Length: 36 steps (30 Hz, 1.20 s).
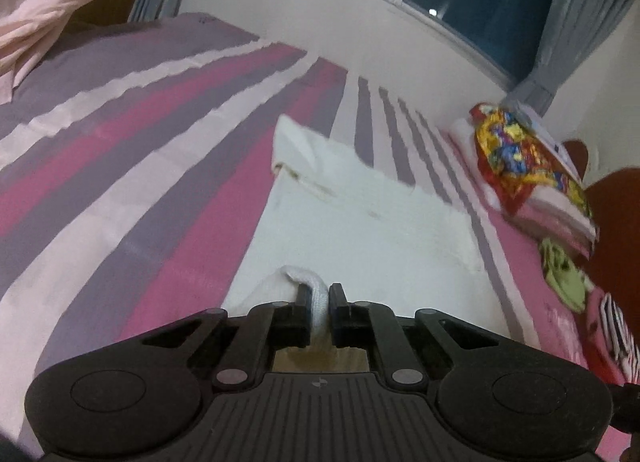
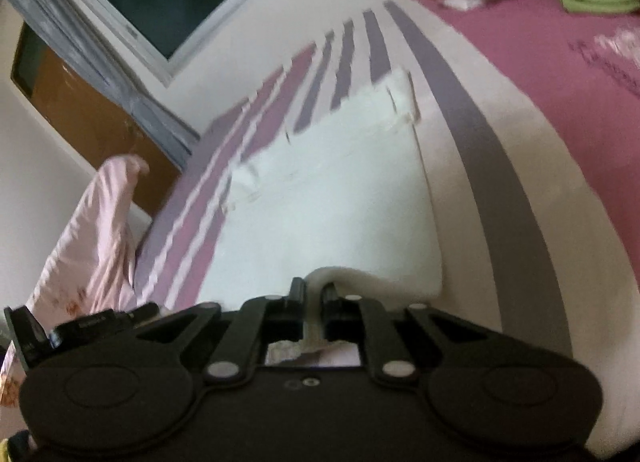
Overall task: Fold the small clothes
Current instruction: 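Grasp the sweater's hem end with both grippers, then lift the held hem end over toward the collar and open both grippers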
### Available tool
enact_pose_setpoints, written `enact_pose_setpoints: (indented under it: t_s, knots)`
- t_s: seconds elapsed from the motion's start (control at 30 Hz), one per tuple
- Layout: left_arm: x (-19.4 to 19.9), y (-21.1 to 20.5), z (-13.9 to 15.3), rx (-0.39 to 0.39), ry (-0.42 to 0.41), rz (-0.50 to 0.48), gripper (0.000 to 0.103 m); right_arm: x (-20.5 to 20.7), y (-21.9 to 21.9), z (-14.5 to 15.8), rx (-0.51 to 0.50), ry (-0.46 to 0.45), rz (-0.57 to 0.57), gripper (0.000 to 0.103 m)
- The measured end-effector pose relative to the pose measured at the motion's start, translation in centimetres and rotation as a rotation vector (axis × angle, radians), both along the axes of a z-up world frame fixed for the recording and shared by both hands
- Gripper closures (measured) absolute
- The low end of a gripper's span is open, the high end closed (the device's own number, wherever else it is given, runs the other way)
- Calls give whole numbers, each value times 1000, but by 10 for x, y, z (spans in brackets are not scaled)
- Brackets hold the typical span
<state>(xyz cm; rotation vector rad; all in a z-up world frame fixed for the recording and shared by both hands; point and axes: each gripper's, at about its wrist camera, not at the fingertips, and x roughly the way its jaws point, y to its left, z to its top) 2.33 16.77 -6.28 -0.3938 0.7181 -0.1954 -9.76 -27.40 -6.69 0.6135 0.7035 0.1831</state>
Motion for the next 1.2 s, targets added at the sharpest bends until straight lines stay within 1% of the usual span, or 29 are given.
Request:
enact_pose_setpoints:
  t_s: [0.1,0.2,0.37,0.47,0.6,0.73,0.8,0.9,0.97,1.03,1.1,1.2]
  knots:
    - [30,-10,4,-10,-24,13,94,27,-7,7,-10,-34,-15,94]
    - [69,-21,10,-10,-52,24,94,60,-14,11,-3,-60,-39,95]
    - [145,-38,15,-20,-73,66,94,131,-36,10,33,-92,-95,95]
    - [191,-50,10,-22,-67,85,94,175,-50,6,45,-106,-116,95]
    - [250,-67,-6,-22,-28,97,94,232,-61,-1,36,-113,-136,95]
    - [293,-75,-30,-30,29,140,94,287,-74,-23,45,-93,-159,95]
    - [311,-79,-40,-18,56,144,94,311,-79,-39,43,-71,-179,95]
    - [332,-86,-55,26,106,142,94,334,-84,-58,29,-34,-207,95]
    - [345,-87,-63,40,155,152,94,349,-86,-72,-1,0,-221,95]
    - [354,-85,-62,33,160,158,94,361,-86,-81,-20,38,-228,95]
    - [360,-81,-57,36,144,170,94,369,-86,-86,-46,52,-252,87]
    - [370,-75,-47,56,124,169,92,379,-84,-83,-81,64,-266,83]
